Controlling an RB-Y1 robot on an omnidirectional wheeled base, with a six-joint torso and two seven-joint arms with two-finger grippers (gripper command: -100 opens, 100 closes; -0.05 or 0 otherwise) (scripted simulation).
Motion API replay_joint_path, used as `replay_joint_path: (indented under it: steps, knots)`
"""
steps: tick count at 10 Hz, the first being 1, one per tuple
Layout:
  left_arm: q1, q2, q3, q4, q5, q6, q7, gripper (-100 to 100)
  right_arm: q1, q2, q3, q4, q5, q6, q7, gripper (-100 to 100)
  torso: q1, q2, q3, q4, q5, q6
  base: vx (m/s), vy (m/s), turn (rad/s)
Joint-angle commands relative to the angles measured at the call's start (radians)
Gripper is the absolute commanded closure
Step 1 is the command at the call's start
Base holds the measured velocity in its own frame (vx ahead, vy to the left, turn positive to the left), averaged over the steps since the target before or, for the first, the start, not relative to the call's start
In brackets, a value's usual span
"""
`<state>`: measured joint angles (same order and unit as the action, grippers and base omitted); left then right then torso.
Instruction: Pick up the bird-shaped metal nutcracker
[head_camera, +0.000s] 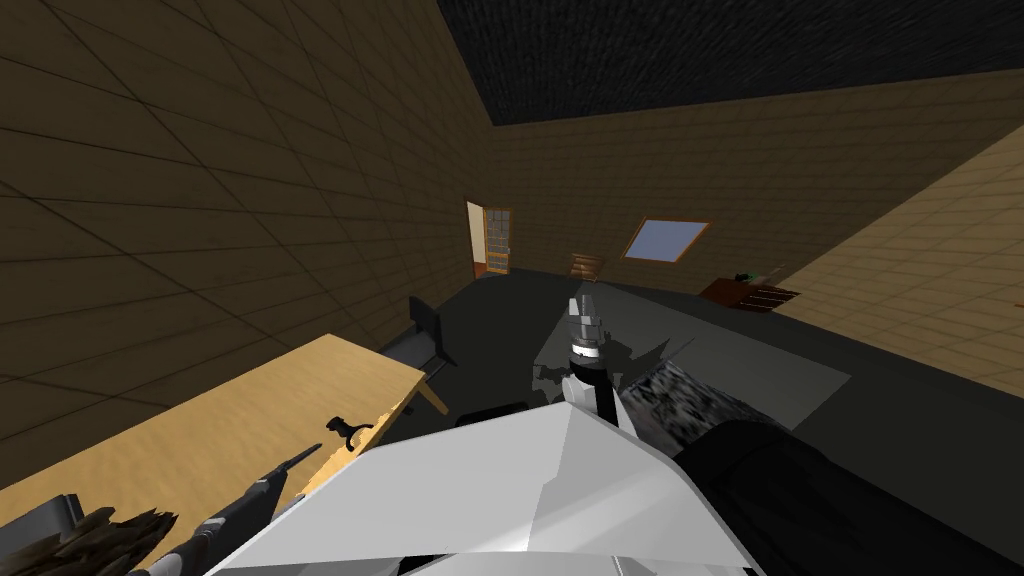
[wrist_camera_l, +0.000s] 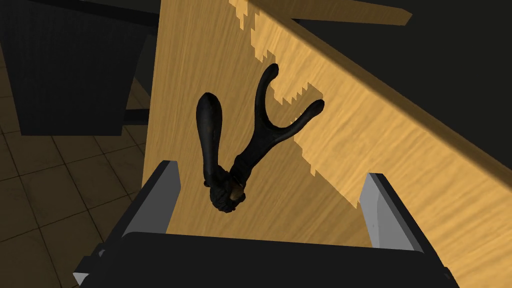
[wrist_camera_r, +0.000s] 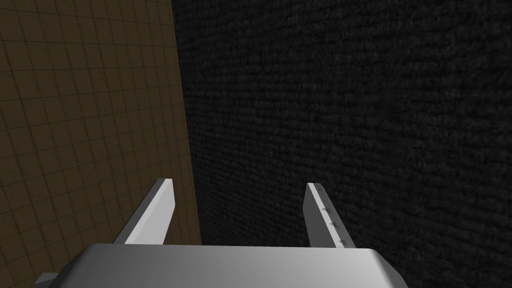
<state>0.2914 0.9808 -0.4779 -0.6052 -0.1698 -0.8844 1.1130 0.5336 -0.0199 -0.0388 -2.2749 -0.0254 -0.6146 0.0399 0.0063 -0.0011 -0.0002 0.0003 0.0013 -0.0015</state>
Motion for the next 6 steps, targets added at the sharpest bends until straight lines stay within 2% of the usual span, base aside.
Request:
replay_joint_path:
  steps: [1,3,6]
  knots:
    - [0.002,-0.003,0.007,-0.029,-0.024,0.006,-0.012,-100,0.000,0.000,0.000,0.000,0.000,0.000,0.000,0,0.000,0.000,0.000,0.000,0.000,0.000,0.032,0.162,-0.071]
    - [0.003,-0.016,0.020,-0.064,-0.053,0.013,-0.024,-100,0.000,0.000,0.000,0.000,0.000,0.000,0.000,0,0.008,-0.004,-0.002,-0.001,0.002,0.000,0.060,0.203,-0.063]
    - [0.001,-0.024,0.023,-0.078,-0.062,0.016,-0.027,-100,0.000,0.000,0.000,0.000,0.000,0.000,0.000,0,-0.004,-0.003,-0.002,-0.001,0.000,0.000,0.018,0.010,0.049]
